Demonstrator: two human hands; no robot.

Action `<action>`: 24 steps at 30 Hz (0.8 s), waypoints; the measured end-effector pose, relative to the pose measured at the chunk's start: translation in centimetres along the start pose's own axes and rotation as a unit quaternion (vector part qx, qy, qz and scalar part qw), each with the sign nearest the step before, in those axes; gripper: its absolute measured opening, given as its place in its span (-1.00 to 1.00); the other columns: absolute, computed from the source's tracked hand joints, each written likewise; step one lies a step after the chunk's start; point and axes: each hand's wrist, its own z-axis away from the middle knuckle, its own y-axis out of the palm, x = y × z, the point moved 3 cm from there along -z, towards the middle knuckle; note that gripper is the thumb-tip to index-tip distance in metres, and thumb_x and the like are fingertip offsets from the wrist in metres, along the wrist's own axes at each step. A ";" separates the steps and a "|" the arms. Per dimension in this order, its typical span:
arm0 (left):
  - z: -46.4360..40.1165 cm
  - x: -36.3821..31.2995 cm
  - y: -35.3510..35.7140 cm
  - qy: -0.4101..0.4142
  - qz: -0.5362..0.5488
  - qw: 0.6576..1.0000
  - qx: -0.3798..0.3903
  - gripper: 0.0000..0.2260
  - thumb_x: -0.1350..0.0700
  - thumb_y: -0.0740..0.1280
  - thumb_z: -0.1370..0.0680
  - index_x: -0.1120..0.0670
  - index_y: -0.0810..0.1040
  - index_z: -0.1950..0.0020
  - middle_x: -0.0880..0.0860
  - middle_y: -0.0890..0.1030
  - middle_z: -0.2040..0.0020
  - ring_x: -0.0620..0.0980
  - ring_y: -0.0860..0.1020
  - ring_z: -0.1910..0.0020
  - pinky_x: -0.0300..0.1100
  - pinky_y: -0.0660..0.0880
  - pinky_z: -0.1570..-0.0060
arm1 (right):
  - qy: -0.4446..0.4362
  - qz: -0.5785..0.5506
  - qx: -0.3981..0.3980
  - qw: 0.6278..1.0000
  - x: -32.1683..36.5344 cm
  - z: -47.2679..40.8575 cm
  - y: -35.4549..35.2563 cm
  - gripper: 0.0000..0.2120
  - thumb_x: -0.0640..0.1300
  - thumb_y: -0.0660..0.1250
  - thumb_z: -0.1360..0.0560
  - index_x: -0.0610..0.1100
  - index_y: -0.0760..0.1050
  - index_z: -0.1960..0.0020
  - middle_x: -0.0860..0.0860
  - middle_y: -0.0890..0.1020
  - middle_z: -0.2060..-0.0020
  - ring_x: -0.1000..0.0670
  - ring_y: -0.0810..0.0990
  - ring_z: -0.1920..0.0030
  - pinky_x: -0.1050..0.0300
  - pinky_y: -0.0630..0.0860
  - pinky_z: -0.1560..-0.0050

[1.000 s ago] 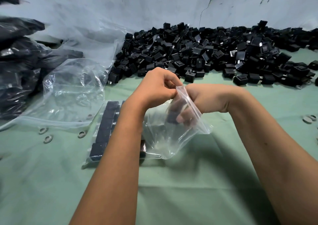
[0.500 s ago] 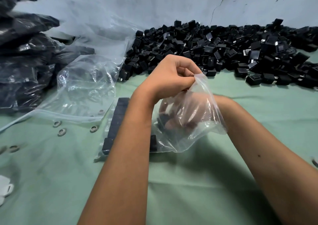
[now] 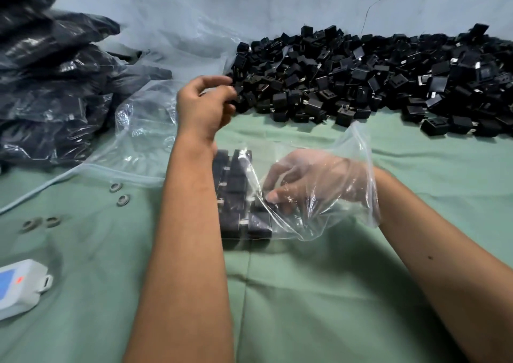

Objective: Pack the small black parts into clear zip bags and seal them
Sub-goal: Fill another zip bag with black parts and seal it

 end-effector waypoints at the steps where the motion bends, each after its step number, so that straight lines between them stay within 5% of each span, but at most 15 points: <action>1: -0.3 0.2 -0.7 -0.013 0.024 0.999 -0.040 -0.82 0.33 0.39 -0.47 0.04 0.62 0.15 -0.03 0.60 0.35 -0.11 0.48 0.47 -0.27 0.42 0.41 | 0.002 -0.010 0.003 1.000 0.0 0.0 0.1 -0.87 0.10 0.47 -0.53 0.09 0.66 -0.03 0.13 0.75 0.16 0.16 0.72 0.22 0.37 0.58 0.26; 4: -0.6 0.4 -1.6 -0.030 0.061 0.993 -0.094 -0.84 0.30 0.37 -0.45 0.04 0.59 0.20 -0.04 0.57 0.39 -0.09 0.45 0.46 -0.26 0.36 0.42 | -0.019 -0.002 -0.003 1.000 -0.1 -0.2 0.2 -0.77 0.24 0.50 -0.43 0.18 0.67 -0.02 0.13 0.74 0.09 0.13 0.73 0.16 0.39 0.58 0.22; 8: -0.2 0.3 -0.6 -0.029 0.040 0.996 -0.068 -0.85 0.29 0.38 -0.46 0.04 0.59 0.19 -0.06 0.59 0.37 -0.11 0.47 0.46 -0.28 0.40 0.44 | -0.029 0.009 -0.022 0.999 -0.3 -0.4 0.4 -0.82 0.26 0.51 -0.44 0.26 0.67 0.01 0.12 0.74 0.10 0.10 0.73 0.14 0.42 0.56 0.24; 16: 0.2 2.4 2.4 0.028 -0.223 0.972 0.074 -0.84 0.26 0.39 -0.49 0.00 0.64 0.18 0.00 0.67 0.19 -0.05 0.58 0.23 -0.19 0.55 0.20 | 0.014 -0.023 0.100 0.995 -1.2 3.4 -2.4 -0.73 -0.12 0.36 -0.64 -0.15 0.58 -0.31 -0.08 0.73 -0.07 -0.10 0.74 -0.02 0.10 0.67 -0.01; 19: 0.6 3.7 3.1 0.041 -0.330 0.935 0.121 -0.85 0.20 0.42 -0.51 -0.04 0.64 0.21 -0.05 0.68 0.19 -0.06 0.63 0.17 -0.20 0.55 0.09 | 0.055 -0.020 0.038 0.998 -2.2 6.6 -5.2 -0.72 -0.23 0.49 -0.45 -0.16 0.68 -0.16 -0.13 0.74 -0.05 -0.17 0.73 -0.07 -0.07 0.67 -0.09; 22: 0.7 4.2 3.5 0.036 -0.348 0.927 0.139 -0.85 0.19 0.42 -0.51 -0.04 0.65 0.21 -0.01 0.69 0.16 0.03 0.67 0.06 -0.07 0.62 -0.07 | 0.183 0.017 -0.089 0.979 -3.0 9.7 -8.5 -0.92 -0.21 0.44 -0.48 -0.14 0.71 0.13 -0.16 0.74 0.22 -0.06 0.70 0.31 0.16 0.57 0.38; 24: 0.7 3.9 3.7 0.030 -0.332 0.932 0.145 -0.84 0.21 0.41 -0.50 -0.04 0.65 0.21 0.00 0.69 0.17 0.06 0.67 0.05 0.02 0.63 -0.12 | 0.248 0.104 -0.235 0.934 -3.2 11.0 -10.6 -0.84 -0.22 0.40 -0.57 -0.14 0.69 0.17 -0.07 0.73 0.34 0.03 0.59 0.45 0.20 0.41 0.46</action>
